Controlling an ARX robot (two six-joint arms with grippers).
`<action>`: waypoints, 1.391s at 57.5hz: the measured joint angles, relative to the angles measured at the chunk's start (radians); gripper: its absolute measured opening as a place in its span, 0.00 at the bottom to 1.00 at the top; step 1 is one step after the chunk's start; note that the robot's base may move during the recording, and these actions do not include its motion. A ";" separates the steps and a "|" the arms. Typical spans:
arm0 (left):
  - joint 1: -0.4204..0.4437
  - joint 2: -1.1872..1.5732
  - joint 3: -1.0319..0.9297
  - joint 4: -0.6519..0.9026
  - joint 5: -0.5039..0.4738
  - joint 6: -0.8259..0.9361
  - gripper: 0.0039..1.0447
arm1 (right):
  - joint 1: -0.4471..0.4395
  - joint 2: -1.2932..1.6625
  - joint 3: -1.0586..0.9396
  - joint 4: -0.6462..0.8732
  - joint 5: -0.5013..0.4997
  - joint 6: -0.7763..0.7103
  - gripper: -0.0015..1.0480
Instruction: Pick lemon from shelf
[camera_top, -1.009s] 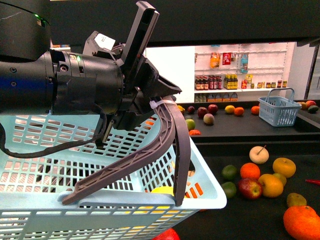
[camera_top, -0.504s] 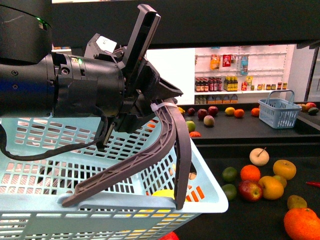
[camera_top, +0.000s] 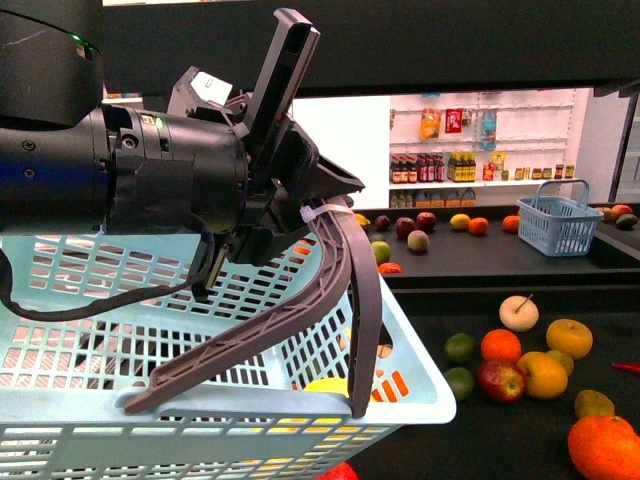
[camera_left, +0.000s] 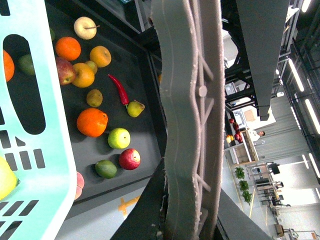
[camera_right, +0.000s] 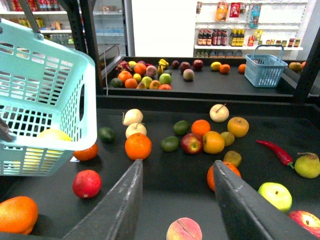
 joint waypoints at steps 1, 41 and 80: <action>0.000 0.000 0.000 0.000 0.000 0.000 0.10 | 0.000 0.000 0.000 0.000 0.000 0.000 0.57; 0.023 0.039 -0.009 0.245 -0.195 -0.205 0.10 | 0.000 0.000 0.000 0.000 0.000 0.000 0.93; 0.479 0.247 -0.002 0.809 -0.487 -0.640 0.09 | 0.000 -0.001 0.000 0.000 0.000 0.000 0.93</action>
